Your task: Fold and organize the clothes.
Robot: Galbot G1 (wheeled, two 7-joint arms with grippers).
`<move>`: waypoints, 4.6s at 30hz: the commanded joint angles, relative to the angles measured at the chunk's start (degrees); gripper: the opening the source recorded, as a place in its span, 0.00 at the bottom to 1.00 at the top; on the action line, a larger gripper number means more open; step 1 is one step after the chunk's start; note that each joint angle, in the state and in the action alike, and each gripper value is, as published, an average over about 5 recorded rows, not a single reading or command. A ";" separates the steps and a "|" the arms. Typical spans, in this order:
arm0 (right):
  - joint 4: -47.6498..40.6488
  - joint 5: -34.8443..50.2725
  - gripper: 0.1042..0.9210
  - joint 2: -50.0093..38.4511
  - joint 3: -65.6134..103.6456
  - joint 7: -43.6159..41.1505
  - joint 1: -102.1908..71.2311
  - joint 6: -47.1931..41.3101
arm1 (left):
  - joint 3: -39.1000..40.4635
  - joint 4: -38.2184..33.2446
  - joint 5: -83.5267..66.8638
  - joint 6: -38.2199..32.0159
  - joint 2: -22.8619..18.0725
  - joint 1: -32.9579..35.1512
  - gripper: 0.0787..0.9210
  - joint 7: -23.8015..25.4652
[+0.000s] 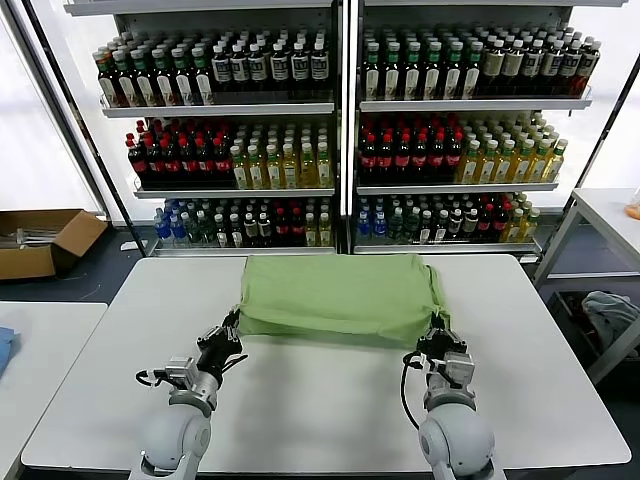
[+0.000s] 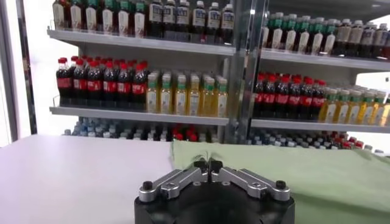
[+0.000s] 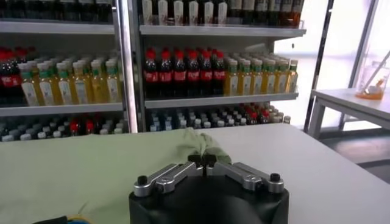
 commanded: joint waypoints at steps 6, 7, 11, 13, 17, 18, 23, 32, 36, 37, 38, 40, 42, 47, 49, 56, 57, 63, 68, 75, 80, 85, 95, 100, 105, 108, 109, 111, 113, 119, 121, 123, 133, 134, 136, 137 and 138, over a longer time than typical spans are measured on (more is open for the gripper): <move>-8.68 -1.45 0.00 0.59 -0.21 -0.87 9.88 -0.38 | 1.44 10.09 -0.77 -0.52 0.27 -8.10 0.01 -0.12; -9.29 -1.63 0.00 0.58 -0.32 -1.09 10.28 -0.43 | 1.54 10.49 -0.77 -0.46 0.24 -8.44 0.01 -0.10; -11.33 -2.96 0.00 0.37 -0.91 -2.36 11.23 -0.65 | 1.97 12.11 -0.78 -0.25 0.21 -9.42 0.01 0.12; -12.26 -3.59 0.00 0.38 -1.08 -2.87 11.66 -0.72 | 2.20 12.79 -0.81 0.01 0.19 -9.77 0.01 0.24; -14.87 -4.33 0.00 0.49 -1.17 -3.39 12.96 -0.29 | 2.64 13.97 -0.64 0.37 0.14 -10.37 0.01 0.31; -15.65 -4.51 0.00 0.44 -1.19 -3.49 13.37 -0.08 | 2.72 14.28 -0.57 0.37 0.13 -10.54 0.01 0.30; -18.64 -4.73 0.00 -0.04 -1.32 -3.87 15.29 0.34 | 2.84 15.32 -0.21 0.35 0.13 -11.25 0.01 0.23; -19.07 -3.36 0.16 1.17 -0.99 -3.64 15.67 -0.65 | 2.83 14.59 0.38 1.07 0.05 -11.59 0.05 -0.75; -16.68 2.95 0.30 1.82 -0.71 -1.39 15.42 -2.11 | 2.82 12.65 0.81 2.28 0.13 -10.64 0.17 -1.31; -15.88 4.46 0.33 1.90 -0.70 -0.65 15.33 -2.78 | 2.82 12.09 0.90 2.54 0.16 -10.37 0.21 -1.39; -15.01 6.09 0.36 1.99 -0.70 0.28 15.26 -3.50 | 2.84 11.54 0.96 2.78 0.19 -10.10 0.24 -1.44; -13.55 8.57 0.43 2.13 -0.71 2.05 15.20 -4.84 | 2.85 10.42 1.10 3.23 0.26 -9.55 0.32 -1.50; -12.42 9.69 0.50 2.21 -0.63 3.38 15.13 -5.48 | 2.80 9.41 1.28 3.58 0.31 -9.07 0.38 -1.55; -10.43 8.66 0.67 1.51 -0.12 4.64 13.34 -5.66 | 2.53 6.80 1.90 4.64 0.35 -7.23 0.55 -1.59; -9.59 7.54 0.74 0.85 0.17 4.47 11.65 -5.68 | 2.44 5.81 2.10 5.25 0.36 -6.27 0.62 -1.56; -6.90 5.94 0.88 -1.35 1.93 4.01 5.60 -5.71 | 2.21 4.14 3.03 6.85 0.72 -4.10 0.84 -1.54; -6.75 5.98 0.88 -1.51 2.27 4.06 5.26 -5.71 | 2.19 4.12 3.07 7.06 0.79 -4.10 0.85 -1.57; -5.98 6.03 0.88 -2.47 3.29 3.95 3.98 -5.79 | 2.48 4.22 3.11 8.60 0.95 -4.55 0.88 -1.96; -7.25 5.87 0.88 -3.10 2.99 3.77 4.15 -5.82 | 2.94 4.25 3.48 9.66 1.15 -4.58 0.88 -1.91; -11.16 6.78 0.88 -3.05 2.23 3.98 6.23 -5.91 | 3.44 5.49 3.52 10.89 1.50 -5.10 0.88 -1.84; -13.36 6.73 0.88 -2.23 2.19 3.86 7.21 -5.90 | 3.51 6.21 3.49 11.17 1.43 -5.40 0.88 -1.95; -14.75 6.62 0.88 -1.64 2.12 3.81 7.94 -5.86 | 3.41 6.97 3.44 11.27 1.52 -5.96 0.88 -2.06; -15.31 6.77 0.87 -1.46 2.58 3.68 7.33 -5.81 | 3.57 7.57 4.97 12.64 1.40 -5.95 0.79 -2.11; -15.38 6.74 0.75 -1.49 2.55 3.39 6.62 -5.79 | 3.56 7.64 5.14 13.03 1.43 -5.98 0.61 -2.19; -15.38 6.63 0.58 -1.39 1.90 3.01 5.80 -5.76 | 3.59 7.49 5.36 13.27 1.55 -5.92 0.44 -2.25; -15.40 6.63 0.49 -1.40 1.49 2.55 5.45 -5.76 | 3.62 7.38 5.48 13.32 1.70 -5.88 0.34 -2.18; -15.43 6.65 0.45 -1.37 1.41 2.44 5.35 -5.76 | 3.66 7.32 5.58 13.32 1.72 -5.81 0.31 -2.14; -15.48 6.77 0.38 -1.28 1.35 2.27 5.12 -5.76 | 3.79 7.15 5.84 13.33 1.72 -5.63 0.23 -2.06; -15.48 6.91 0.31 -1.17 1.37 2.24 4.88 -5.76 | 3.90 6.97 6.14 13.32 1.66 -5.42 0.17 -1.95; -13.52 7.35 0.10 -1.21 1.68 2.55 3.69 -5.74 | 4.01 5.64 6.79 12.97 1.67 -4.43 0.02 -1.83; -11.60 7.36 0.06 -1.43 1.73 2.66 2.90 -5.74 | 3.98 4.45 6.89 12.82 1.77 -3.83 0.01 -1.90; -9.01 7.16 0.04 -1.64 1.83 2.81 1.87 -5.75 | 3.96 2.71 7.06 12.78 1.87 -3.01 0.01 -2.01; 8.54 6.30 0.04 -2.77 3.17 4.30 -9.47 -5.81 | 4.24 -12.69 8.61 12.13 2.36 10.26 0.01 -2.70; 10.13 6.13 0.04 -2.87 3.28 4.52 -11.26 -5.80 | 4.15 -14.38 8.72 12.07 2.27 11.81 0.01 -2.93; 12.99 5.65 0.04 -2.96 3.54 5.02 -15.22 -5.79 | 3.95 -18.36 9.18 11.91 2.10 15.78 0.01 -3.37; 14.07 5.36 0.04 -2.97 3.69 5.20 -17.06 -5.78 | 3.87 -20.01 9.38 11.83 2.05 17.64 0.01 -3.55; 15.18 5.11 0.04 -3.01 3.83 5.41 -18.99 -5.77 | 3.76 -21.84 9.53 11.74 2.05 19.44 0.01 -3.72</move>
